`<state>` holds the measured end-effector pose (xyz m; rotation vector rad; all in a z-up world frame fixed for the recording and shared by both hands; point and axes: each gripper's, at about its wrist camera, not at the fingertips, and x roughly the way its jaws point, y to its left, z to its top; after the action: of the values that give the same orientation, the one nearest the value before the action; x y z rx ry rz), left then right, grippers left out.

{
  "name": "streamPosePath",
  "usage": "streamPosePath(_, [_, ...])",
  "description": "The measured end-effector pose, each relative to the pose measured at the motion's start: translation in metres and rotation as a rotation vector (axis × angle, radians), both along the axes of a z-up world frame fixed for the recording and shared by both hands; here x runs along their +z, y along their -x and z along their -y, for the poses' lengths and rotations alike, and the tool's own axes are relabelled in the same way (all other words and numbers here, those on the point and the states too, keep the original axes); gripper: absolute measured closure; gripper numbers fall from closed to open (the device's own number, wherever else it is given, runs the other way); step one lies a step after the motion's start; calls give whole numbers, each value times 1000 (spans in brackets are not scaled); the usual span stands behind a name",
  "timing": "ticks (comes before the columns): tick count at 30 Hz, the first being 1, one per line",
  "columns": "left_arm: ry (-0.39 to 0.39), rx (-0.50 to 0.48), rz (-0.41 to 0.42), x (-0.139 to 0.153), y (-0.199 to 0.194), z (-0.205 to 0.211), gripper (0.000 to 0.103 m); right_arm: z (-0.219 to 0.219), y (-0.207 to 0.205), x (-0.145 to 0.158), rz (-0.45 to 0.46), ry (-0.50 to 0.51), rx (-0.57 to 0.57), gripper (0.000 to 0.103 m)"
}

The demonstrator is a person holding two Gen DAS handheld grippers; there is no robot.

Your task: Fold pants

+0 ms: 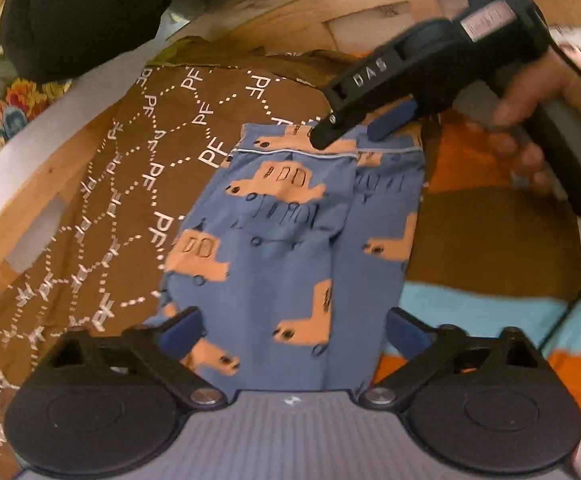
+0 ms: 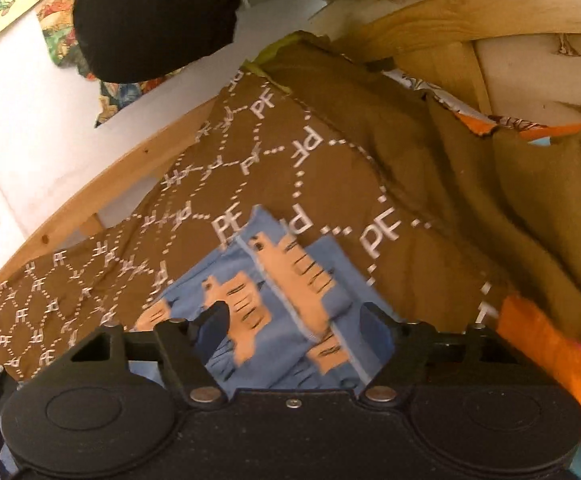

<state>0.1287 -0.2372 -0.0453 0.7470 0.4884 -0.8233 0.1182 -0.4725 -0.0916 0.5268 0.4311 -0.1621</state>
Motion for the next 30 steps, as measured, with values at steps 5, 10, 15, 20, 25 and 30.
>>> streamPosePath(5, [30, 47, -81, -1, -13, 1, 47, 0, -4, -4, -1, 33, 3, 46])
streamPosePath(10, [23, 75, -119, -8, -18, 5, 76, -1, -7, -5, -4, 77, -21, 66])
streamPosePath(15, [68, 68, -189, -6, -18, 5, 103, 5, -3, -4, 18, 79, -47, 96])
streamPosePath(20, [112, 90, -184, 4, -13, -4, 103, -3, 24, 15, 14, 139, -76, 97])
streamPosePath(25, [112, 84, -196, 4, -5, -12, 103, -7, 48, 15, -82, 143, -103, 97])
streamPosePath(30, [109, 63, -227, -1, -4, -15, 103, -10, 46, 9, -125, 182, -130, 97])
